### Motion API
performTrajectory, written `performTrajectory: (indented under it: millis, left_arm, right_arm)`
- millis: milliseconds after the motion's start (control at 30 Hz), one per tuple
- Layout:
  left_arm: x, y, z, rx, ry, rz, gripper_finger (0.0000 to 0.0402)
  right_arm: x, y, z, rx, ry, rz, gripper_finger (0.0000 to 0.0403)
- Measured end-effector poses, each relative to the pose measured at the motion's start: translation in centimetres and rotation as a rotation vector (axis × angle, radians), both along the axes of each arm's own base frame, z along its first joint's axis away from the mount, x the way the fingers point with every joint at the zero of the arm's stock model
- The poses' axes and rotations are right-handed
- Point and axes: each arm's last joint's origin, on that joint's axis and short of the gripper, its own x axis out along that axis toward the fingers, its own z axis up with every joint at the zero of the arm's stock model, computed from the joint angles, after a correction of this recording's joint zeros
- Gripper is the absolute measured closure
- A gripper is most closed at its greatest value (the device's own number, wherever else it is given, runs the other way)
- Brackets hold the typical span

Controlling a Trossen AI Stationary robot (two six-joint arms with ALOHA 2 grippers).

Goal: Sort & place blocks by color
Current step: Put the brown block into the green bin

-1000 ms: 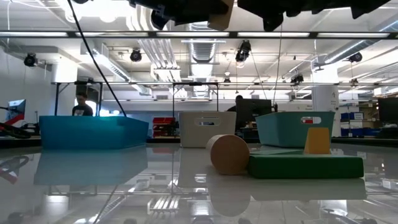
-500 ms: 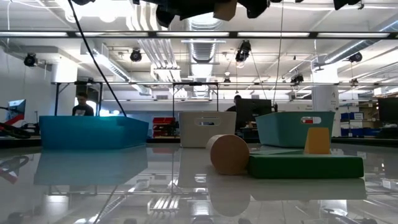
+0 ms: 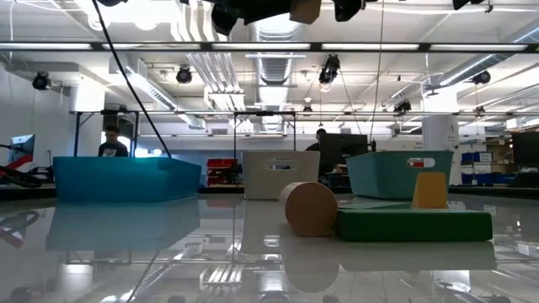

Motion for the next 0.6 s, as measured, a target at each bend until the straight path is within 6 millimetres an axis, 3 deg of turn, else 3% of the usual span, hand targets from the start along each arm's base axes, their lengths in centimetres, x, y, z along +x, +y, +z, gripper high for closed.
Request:
performTrajectory:
  millis: [333, 600]
  left_arm:
    - [-0.5, 0.2, 0.5, 0.026, 0.033, 0.001, 0.0167]
    - [-2.7, 0.9, 1.9, 0.084, 0.138, -0.001, 0.0144]
  right_arm:
    - [-0.2, -0.2, -0.5, 0.006, 0.068, -0.056, 0.0283]
    - [-0.7, -3.1, 0.2, -0.025, 0.443, -0.32, 0.0283]
